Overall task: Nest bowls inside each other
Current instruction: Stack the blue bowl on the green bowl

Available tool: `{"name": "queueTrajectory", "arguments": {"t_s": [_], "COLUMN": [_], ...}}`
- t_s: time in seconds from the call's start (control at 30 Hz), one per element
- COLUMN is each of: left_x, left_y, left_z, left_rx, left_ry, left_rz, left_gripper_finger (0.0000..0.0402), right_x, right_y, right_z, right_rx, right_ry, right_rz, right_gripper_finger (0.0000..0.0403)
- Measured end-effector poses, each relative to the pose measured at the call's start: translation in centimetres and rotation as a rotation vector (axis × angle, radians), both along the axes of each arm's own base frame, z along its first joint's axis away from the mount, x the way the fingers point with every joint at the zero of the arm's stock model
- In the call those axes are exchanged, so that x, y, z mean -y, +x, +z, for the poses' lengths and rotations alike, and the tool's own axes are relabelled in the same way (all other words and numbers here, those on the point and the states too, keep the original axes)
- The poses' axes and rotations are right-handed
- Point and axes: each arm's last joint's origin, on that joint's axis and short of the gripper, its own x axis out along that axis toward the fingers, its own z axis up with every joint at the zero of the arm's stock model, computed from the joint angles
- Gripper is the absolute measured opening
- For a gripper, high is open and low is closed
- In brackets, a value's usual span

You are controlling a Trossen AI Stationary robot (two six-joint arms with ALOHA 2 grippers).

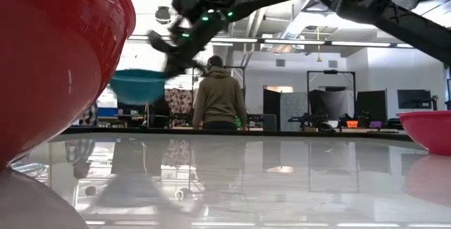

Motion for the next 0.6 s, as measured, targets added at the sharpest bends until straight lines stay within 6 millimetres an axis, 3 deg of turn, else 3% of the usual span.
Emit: {"name": "queueTrajectory", "arguments": {"t_s": [0.1, 0.13, 0.17, 0.37, 0.43, 0.47, 0.53, 0.6], "left_x": [0.0, 0.0, 0.0, 0.0, 0.0, 0.0, 0.0, 0.0], "left_y": [0.0, 0.0, 0.0, 0.0, 0.0, 0.0, 0.0, 0.0], "left_z": [0.1, 0.2, 0.1, 0.1, 0.0, 0.0, -0.1, -0.2], "left_rx": [0.015, 0.017, 0.016, 0.006, 0.0, -0.003, -0.014, -0.022], "left_ry": [-0.003, -0.009, -0.012, -0.008, -0.014, -0.014, -0.013, -0.013], "left_rz": [-0.005, -0.004, -0.004, 0.007, 0.011, 0.011, 0.012, 0.016], "left_gripper_finger": [0.0, 0.0, 0.0, 0.0, 0.0, 0.0, 0.0, 0.0], "right_x": [0.2, -0.4, -1.3, -2.8, -2.7, -3.1, -4.6, -6.5], "right_y": [-2.8, -4.0, -4.3, -3.9, -2.6, -2.3, -2.4, -3.4], "right_z": [3.5, 5.0, 5.3, 1.1, -2.9, -3.5, -1.9, 1.4], "right_rx": [-0.071, -0.105, -0.136, -0.382, -0.473, -0.482, -0.45, -0.415], "right_ry": [-0.029, -0.028, -0.031, -0.076, -0.064, -0.063, -0.074, -0.106], "right_rz": [-0.086, -0.09, -0.087, -0.152, -0.147, -0.144, -0.102, -0.073], "right_gripper_finger": [0.0019, 0.0019, 0.0019, 0.0019, 0.0019, 0.0019, 0.0018, 0.0018]}}
